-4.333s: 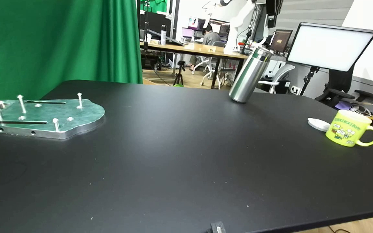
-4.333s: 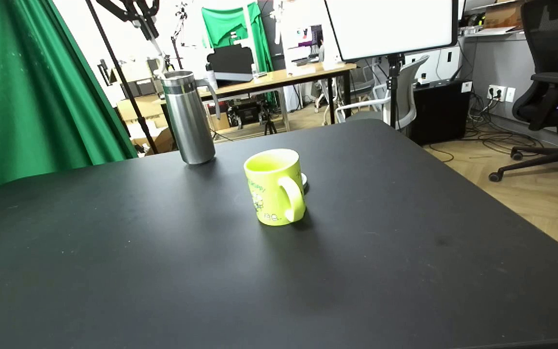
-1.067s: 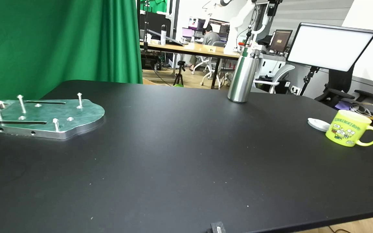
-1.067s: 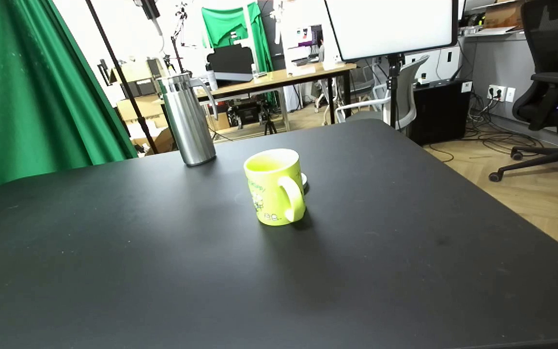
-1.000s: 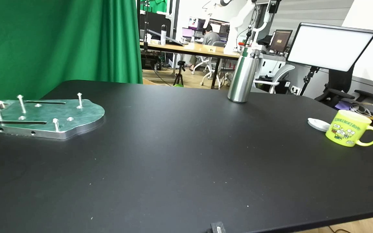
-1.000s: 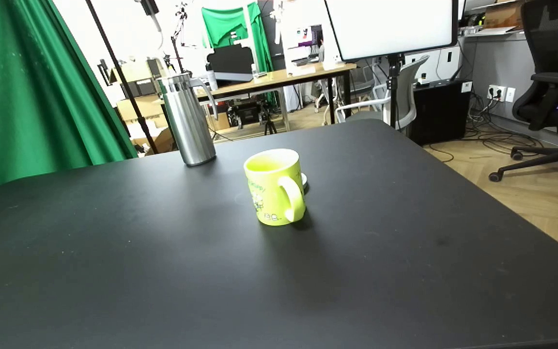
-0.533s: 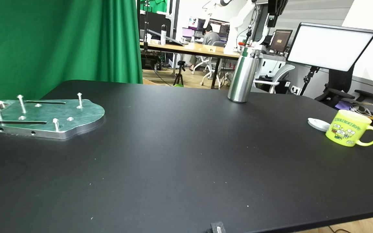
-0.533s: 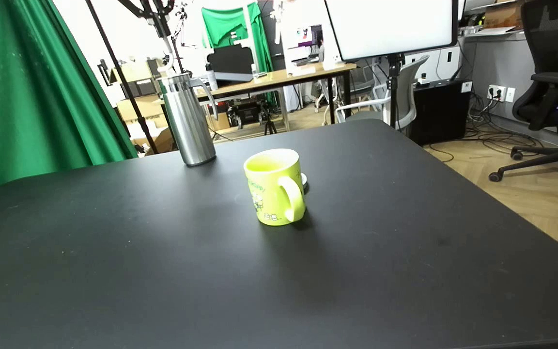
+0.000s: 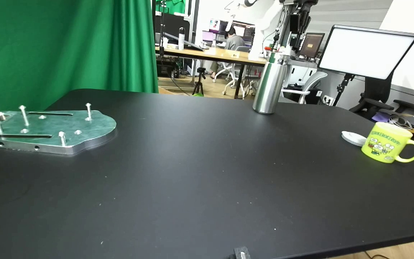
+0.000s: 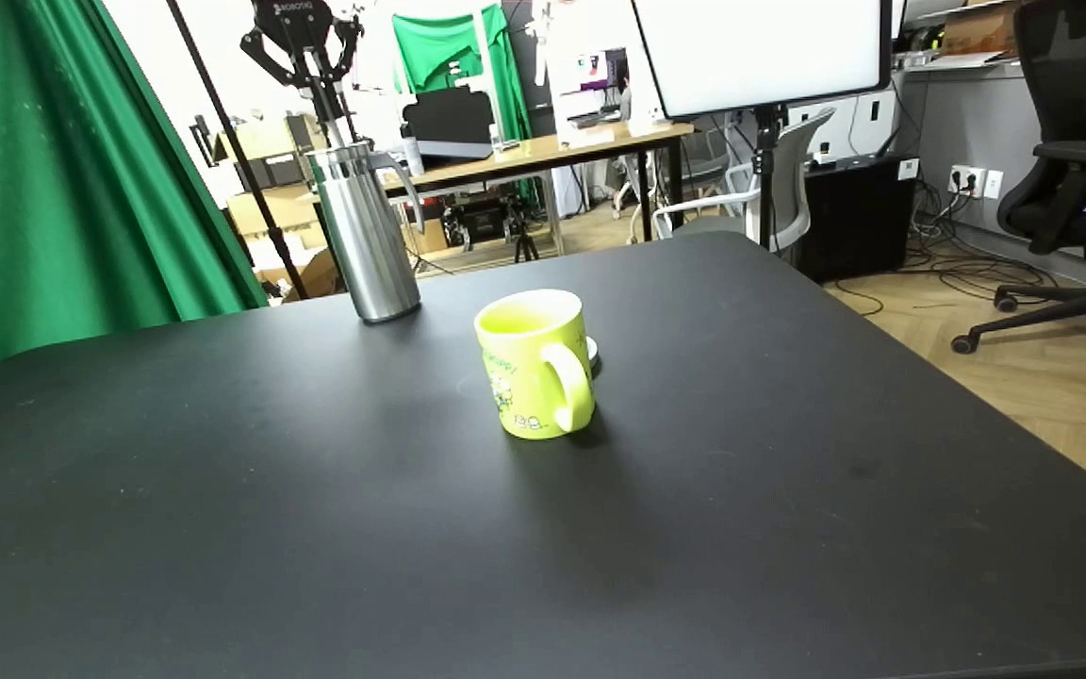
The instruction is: Move the brush inside the silver flask up and down
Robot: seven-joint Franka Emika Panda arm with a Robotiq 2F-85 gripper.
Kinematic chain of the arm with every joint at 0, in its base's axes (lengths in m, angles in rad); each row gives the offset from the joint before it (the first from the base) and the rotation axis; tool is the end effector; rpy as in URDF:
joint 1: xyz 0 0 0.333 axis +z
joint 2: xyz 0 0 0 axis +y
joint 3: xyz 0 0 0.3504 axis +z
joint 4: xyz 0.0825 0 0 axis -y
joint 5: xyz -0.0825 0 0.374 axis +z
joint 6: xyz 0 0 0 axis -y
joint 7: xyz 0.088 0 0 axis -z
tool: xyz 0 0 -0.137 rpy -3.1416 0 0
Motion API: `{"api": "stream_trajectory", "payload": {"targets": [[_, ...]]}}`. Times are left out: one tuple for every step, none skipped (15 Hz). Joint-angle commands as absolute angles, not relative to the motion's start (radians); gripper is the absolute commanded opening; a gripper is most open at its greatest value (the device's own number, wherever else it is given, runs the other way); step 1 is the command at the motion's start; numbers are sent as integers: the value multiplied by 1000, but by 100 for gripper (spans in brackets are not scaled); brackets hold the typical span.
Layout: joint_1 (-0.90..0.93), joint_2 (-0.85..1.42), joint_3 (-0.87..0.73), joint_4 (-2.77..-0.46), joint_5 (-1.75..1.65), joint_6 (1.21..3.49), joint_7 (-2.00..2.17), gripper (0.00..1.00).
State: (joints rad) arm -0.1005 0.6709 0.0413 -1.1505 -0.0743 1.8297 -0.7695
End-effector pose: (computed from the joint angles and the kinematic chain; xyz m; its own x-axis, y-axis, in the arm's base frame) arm 0.7520 -0.0614 0.4074 0.7519 0.6587 -0.0261 0.6592 -0.7509 0.0392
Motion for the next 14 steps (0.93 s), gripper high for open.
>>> {"api": "stream_trajectory", "payload": {"targets": [[-106, 590, 44, -1167, -75, 1798, -779, 4], [-104, 563, 41, -1169, -80, 1792, -777, 4], [-103, 542, 40, -1168, -82, 1789, -778, 4], [-102, 517, 39, -1168, -83, 1780, -780, 4], [-100, 494, 37, -1173, -90, 1785, -780, 4], [-100, 478, 37, -1170, -93, 1782, -783, 4], [-98, 466, 35, -1167, -100, 1781, -785, 4], [-96, 463, 33, -1166, -107, 1770, -789, 4], [-99, 464, 34, -1171, -103, 1772, -791, 4], [-102, 469, 37, -1173, -94, 1772, -788, 4], [-108, 482, 42, -1176, -80, 1780, -801, 4], [-106, 496, 41, -1178, -81, 1790, -801, 4], [-105, 519, 42, -1175, -82, 1803, -808, 4], [-104, 543, 44, -1167, -84, 1812, -817, 4]]}}
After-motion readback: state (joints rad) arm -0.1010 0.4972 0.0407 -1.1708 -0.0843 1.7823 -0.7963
